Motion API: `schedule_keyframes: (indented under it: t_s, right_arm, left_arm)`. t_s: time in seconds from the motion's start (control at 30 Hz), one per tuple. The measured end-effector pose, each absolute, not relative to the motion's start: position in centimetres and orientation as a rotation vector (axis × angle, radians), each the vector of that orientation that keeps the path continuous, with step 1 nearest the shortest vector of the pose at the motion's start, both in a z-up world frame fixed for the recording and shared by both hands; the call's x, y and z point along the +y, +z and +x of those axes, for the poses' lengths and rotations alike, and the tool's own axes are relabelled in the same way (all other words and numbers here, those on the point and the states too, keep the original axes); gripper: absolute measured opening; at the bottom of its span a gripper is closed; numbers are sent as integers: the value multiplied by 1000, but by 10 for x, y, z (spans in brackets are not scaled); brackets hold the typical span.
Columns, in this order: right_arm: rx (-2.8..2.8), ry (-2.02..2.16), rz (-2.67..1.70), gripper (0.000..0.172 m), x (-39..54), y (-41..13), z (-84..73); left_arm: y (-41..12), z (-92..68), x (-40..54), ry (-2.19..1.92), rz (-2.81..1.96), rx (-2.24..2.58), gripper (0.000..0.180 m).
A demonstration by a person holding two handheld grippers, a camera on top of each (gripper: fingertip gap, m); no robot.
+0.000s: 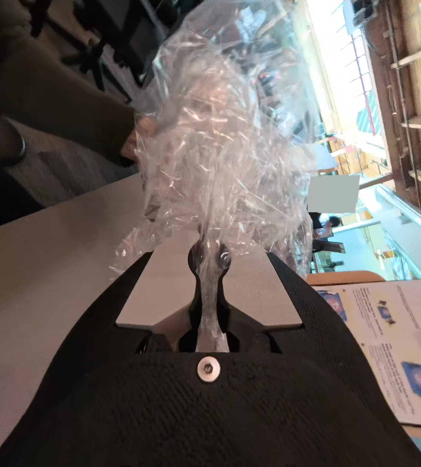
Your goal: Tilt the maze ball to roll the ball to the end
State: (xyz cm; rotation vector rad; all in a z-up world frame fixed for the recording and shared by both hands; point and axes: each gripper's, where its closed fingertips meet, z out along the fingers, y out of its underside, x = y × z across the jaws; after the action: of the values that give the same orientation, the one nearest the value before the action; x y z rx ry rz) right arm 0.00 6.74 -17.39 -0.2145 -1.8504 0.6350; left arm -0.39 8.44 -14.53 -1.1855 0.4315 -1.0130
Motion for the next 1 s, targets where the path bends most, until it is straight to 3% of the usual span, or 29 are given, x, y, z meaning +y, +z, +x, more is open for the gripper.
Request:
schedule_keyframes:
  t_s: [0.03, 0.07, 0.1, 0.17, 0.27, 0.33, 0.4, 0.47, 0.5, 0.67, 0.7, 0.93, 1.0]
  right_arm:
    - [-1879, 595, -199, 0, 65, -180, -2]
    - [-1912, 553, -199, 0, 65, -188, -4]
    - [-1951, 509, -214, 0, 67, -196, -6]
    - [-2001, 445, -271, 0, 74, -209, -12]
    - [-2034, 443, -429, 34, 86, -218, -16]
    - [-2065, 548, -561, 58, 89, -218, -8]
    - [-2116, 755, -736, 113, 87, -217, 9]
    - [-2036, 897, -835, 151, 95, -202, 13]
    - [-1949, 914, -845, 160, 104, -192, 9]
    - [-1900, 1084, -846, 160, 90, -190, -12]
    - [-1964, 1111, -832, 153, 78, -198, -13]
    - [-2077, 948, -721, 44, 62, -219, -26]
    - [-2005, 935, -705, 19, 71, -206, -25]
  left_arm:
    - [-148, 6, 82, -1079, -1206, 476, 154]
    - [-150, 12, 80, -1127, -1214, 510, 138]
    - [-150, 15, 78, -1151, -1199, 536, 106]
    - [-148, 13, 83, -1105, -1176, 505, 64]
    - [-152, 1, 95, -927, -1195, 454, 7]
    - [-151, -14, 96, -800, -1178, 426, 0]
    - [-152, -27, 93, -646, -1174, 436, 0]
    - [-149, -25, 77, -573, -1107, 548, 0]
    - [-149, -20, 69, -568, -1084, 609, 0]
    - [-154, 3, 47, -607, -1014, 819, 0]
    - [-157, 8, 48, -609, -1028, 842, 0]
    - [-161, 0, 78, -508, -1092, 670, 1]
    - [-147, -21, 74, -522, -997, 526, 18]
